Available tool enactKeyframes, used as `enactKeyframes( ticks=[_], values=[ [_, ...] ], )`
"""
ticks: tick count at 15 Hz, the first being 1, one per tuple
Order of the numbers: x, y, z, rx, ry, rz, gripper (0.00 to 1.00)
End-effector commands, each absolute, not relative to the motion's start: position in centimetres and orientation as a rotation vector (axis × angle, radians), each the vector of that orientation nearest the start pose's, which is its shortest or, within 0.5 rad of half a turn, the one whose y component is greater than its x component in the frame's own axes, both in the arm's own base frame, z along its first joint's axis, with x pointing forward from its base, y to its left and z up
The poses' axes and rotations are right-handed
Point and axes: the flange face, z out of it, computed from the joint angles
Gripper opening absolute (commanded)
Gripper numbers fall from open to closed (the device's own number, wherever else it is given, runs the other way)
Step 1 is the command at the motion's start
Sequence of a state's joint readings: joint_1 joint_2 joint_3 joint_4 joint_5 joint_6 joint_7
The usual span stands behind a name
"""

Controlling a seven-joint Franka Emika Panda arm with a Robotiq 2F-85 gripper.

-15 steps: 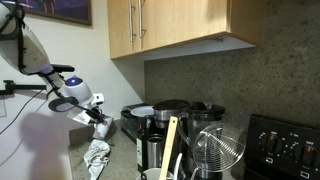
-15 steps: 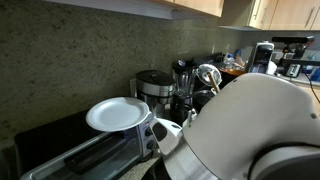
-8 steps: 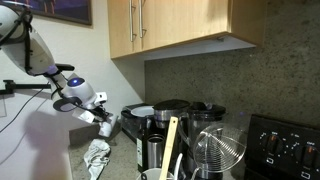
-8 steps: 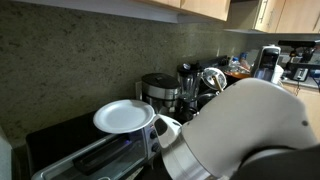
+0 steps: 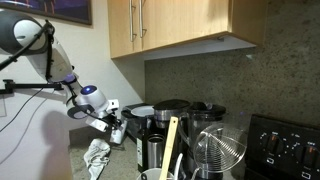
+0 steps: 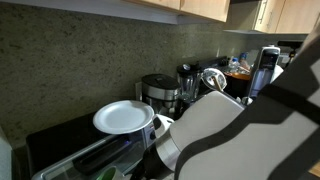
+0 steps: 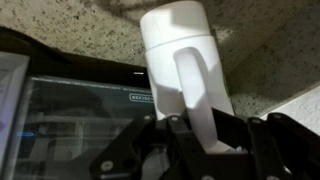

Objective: Move the mug to the left side of the counter

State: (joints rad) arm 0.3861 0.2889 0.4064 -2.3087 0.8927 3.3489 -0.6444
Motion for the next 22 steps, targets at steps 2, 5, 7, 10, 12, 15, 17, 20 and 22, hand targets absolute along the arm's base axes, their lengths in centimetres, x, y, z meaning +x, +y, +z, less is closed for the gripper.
enactKeyframes(
  ticks=[2,5,7,10,12,15,17,20,22],
  values=[
    [46.2,31.1,30.0,-2.636,-0.555,-0.999,0.02],
    [46.2,30.2,30.1,-2.640,-0.540,-1.005,0.02],
    [45.8,30.0,31.1,-2.626,-0.528,-1.004,0.02],
    [44.5,29.8,31.9,-2.614,-0.532,-0.967,0.02],
    [43.4,29.5,32.3,-2.612,-0.547,-0.947,0.02],
    [41.8,29.4,32.9,-2.603,-0.566,-0.940,0.02],
    [40.8,29.7,32.9,-2.591,-0.573,-0.940,0.02],
    [39.0,29.9,32.6,-2.558,-0.584,-0.972,0.02],
    [38.5,29.3,33.2,-2.569,-0.616,-0.978,0.02]
  ],
)
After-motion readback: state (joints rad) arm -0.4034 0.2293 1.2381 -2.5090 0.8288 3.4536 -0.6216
